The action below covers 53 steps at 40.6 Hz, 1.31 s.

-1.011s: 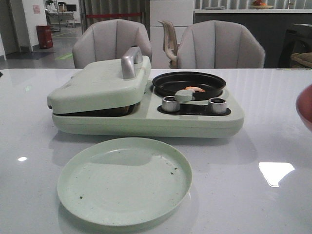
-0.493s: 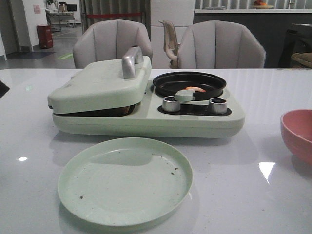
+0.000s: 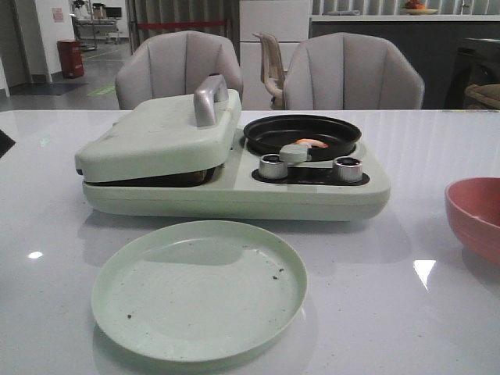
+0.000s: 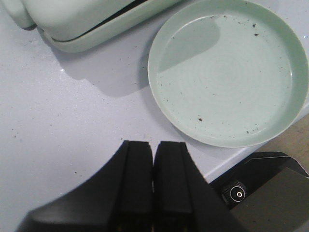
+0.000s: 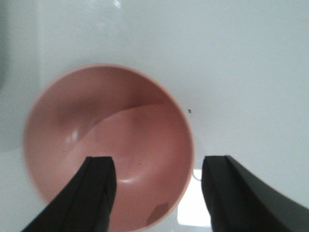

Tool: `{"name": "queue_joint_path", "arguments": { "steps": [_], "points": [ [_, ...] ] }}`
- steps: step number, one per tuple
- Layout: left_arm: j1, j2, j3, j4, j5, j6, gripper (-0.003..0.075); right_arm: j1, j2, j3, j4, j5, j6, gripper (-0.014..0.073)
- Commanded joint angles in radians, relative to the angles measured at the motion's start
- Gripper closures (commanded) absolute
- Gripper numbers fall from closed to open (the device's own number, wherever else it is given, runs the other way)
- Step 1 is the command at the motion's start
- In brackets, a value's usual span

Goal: Make breakfast with bread and shrimp

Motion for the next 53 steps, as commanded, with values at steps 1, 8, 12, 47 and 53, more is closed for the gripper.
{"name": "queue_joint_path", "arguments": {
  "steps": [1,8,12,47,53],
  "points": [
    [-0.007,-0.014,-0.024,-0.004,-0.05,-0.009,0.061,0.083,-0.154,0.008,-0.02,-0.007,-0.019,0.009],
    [-0.007,-0.014,-0.024,-0.004,-0.052,-0.009,0.061,0.21,-0.378,0.12,-0.019,-0.009,0.007,0.009],
    [-0.007,-0.014,-0.024,-0.004,-0.052,-0.009,0.061,0.241,-0.49,0.2,-0.019,-0.007,0.007,0.009],
    [0.033,-0.122,-0.016,0.011,-0.089,-0.04,0.061,0.241,-0.831,0.469,-0.019,-0.003,0.009,0.055],
    [0.121,-0.265,0.014,0.018,-0.087,-0.04,0.061,0.241,-0.831,0.469,-0.019,0.013,0.009,0.055]
  ]
}}
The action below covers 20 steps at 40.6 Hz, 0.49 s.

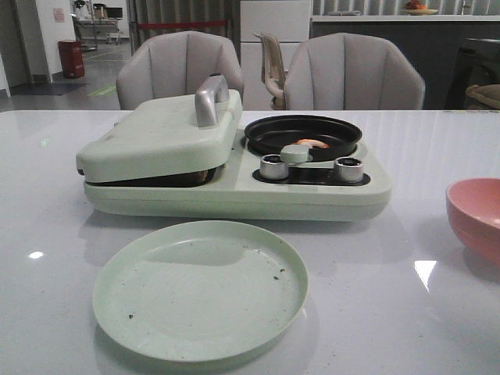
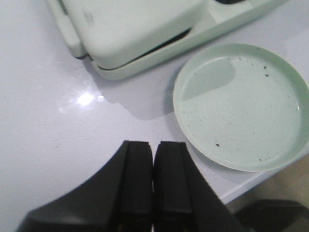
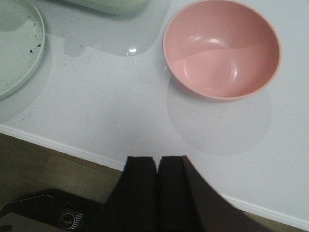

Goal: Make breakfast with bread and shrimp

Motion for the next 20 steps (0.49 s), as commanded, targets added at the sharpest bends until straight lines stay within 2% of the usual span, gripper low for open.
{"name": "queue_joint_path", "arguments": {
  "steps": [1,8,20],
  "points": [
    [0.055,-0.104,-0.005,-0.001,-0.064,-0.013,0.061,-0.002,-0.003,-0.026,-0.002,-0.048,0.0,0.055],
    [0.135,-0.307,0.063,-0.023,-0.048,-0.013,0.0609,-0.002,-0.003,-0.026,-0.002,-0.048,0.0,0.055],
    [0.141,-0.471,0.074,-0.033,-0.016,-0.013,0.0609,-0.002,-0.003,-0.026,-0.002,-0.048,0.0,0.055]
  ]
}}
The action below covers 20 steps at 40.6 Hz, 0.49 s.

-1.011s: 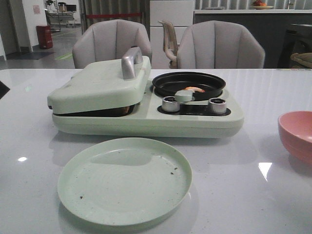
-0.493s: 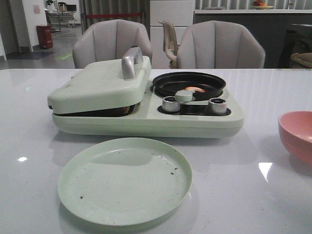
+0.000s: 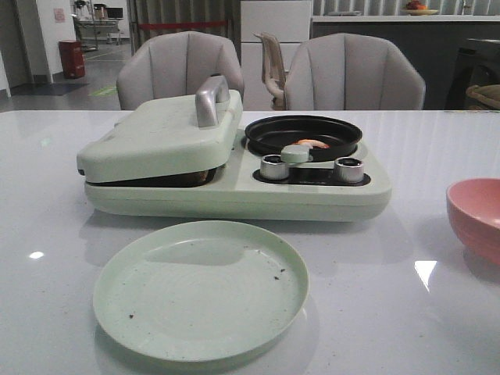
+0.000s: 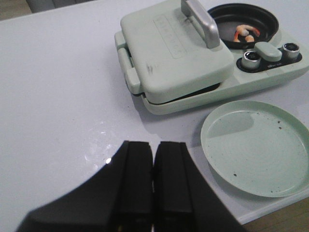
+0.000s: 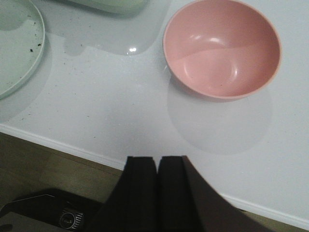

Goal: Make breakfast with bread and shrimp

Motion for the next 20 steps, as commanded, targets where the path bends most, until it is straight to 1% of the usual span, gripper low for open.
{"name": "queue_joint_path", "arguments": {
  "steps": [1,4,7,11,20],
  "points": [
    [0.003,-0.01,-0.026,0.005,-0.075,-0.011,0.0609,-0.002,-0.003,-0.026,-0.002,-0.051,-0.002,0.055],
    [0.003,-0.01,-0.021,0.076,-0.079,-0.011,0.061,-0.002,-0.003,-0.026,-0.002,-0.051,-0.002,0.055],
    [0.006,-0.04,0.02,0.134,-0.144,-0.04,0.061,-0.002,-0.003,-0.026,-0.002,-0.051,-0.002,0.055],
    [0.076,-0.123,0.116,0.176,-0.257,-0.074,0.0609,-0.002,-0.001,-0.026,-0.002,-0.051,-0.002,0.055],
    [0.23,-0.363,0.379,0.175,-0.442,-0.081,0.0609,-0.002,-0.001,-0.026,-0.002,-0.051,-0.002,0.055]
  ]
}}
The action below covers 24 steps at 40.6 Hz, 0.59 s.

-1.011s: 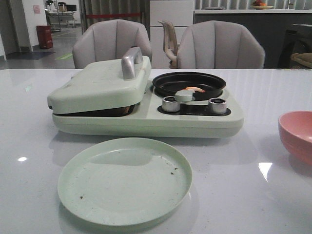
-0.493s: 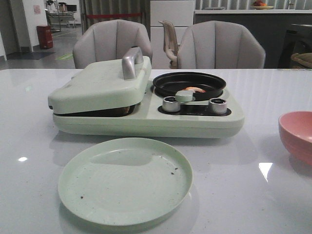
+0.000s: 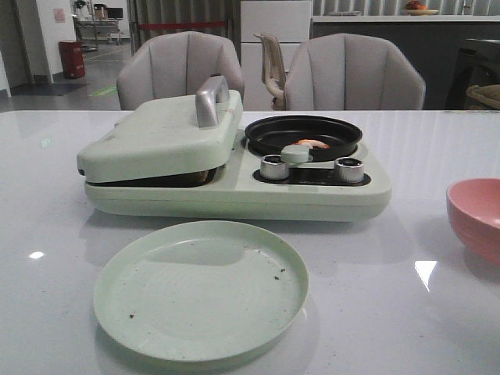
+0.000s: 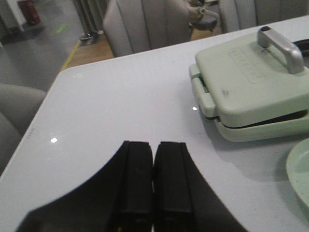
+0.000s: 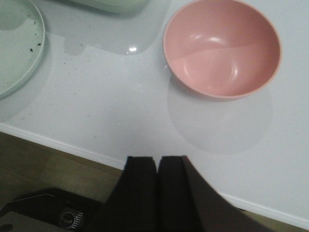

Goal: Make breakfast with bread and shrimp

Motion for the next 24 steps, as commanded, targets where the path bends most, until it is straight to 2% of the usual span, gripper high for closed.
{"name": "queue_joint_path", "arguments": {
  "steps": [1,8,16,21,24],
  "points": [
    [0.057,-0.073,0.058,0.003,-0.161,-0.015,0.061,-0.002,-0.001,-0.026,-0.002,-0.051,-0.002,0.055],
    [0.133,-0.149,0.165,-0.048,-0.206,-0.031,0.061,-0.002,-0.001,-0.026,-0.002,-0.051,-0.002,0.055],
    [0.101,-0.157,0.282,0.141,-0.374,-0.329,0.061,-0.002,-0.001,-0.026,-0.002,-0.05,-0.002,0.055],
    [0.077,-0.157,0.343,0.139,-0.487,-0.329,0.061,-0.002,-0.001,-0.026,-0.002,-0.05,-0.002,0.055],
    [0.066,-0.157,0.339,0.126,-0.484,-0.326,0.061,-0.002,-0.001,-0.026,-0.002,-0.05,-0.002,0.055]
  ]
}}
